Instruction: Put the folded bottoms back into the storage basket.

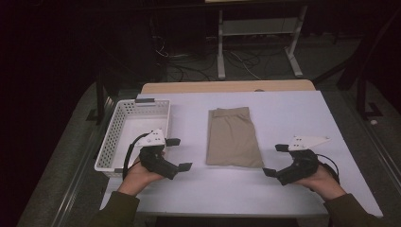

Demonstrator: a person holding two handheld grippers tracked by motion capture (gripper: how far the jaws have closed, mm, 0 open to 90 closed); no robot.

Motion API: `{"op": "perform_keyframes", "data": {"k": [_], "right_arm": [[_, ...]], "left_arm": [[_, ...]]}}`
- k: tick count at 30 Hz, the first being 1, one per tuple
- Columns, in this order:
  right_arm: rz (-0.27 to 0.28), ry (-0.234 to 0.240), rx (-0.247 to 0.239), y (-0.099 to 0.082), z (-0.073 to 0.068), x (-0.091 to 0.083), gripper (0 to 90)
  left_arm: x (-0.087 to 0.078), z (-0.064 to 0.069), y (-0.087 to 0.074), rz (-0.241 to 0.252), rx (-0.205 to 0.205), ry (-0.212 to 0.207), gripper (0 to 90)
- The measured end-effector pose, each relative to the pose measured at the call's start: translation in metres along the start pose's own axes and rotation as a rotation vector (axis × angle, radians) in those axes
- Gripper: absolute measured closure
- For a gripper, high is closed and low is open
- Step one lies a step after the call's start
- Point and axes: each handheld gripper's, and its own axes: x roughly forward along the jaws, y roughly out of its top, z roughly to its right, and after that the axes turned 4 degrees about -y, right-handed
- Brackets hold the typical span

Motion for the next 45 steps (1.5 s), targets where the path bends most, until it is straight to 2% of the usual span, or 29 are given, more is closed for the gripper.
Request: {"op": "perform_keyframes", "data": {"k": [19, 45], "right_arm": [[-0.008, 0.02, -0.02, 0.011, -0.002, 0.018, 2.8], [-0.021, 0.062, -0.035, 0.025, -0.004, 0.036, 13.6]], "left_arm": [[0.0, 0.0, 0.0, -0.001, -0.001, -0.004, 0.4], [-0.001, -0.001, -0.001, 0.005, -0.002, -0.011, 0.4]]}}
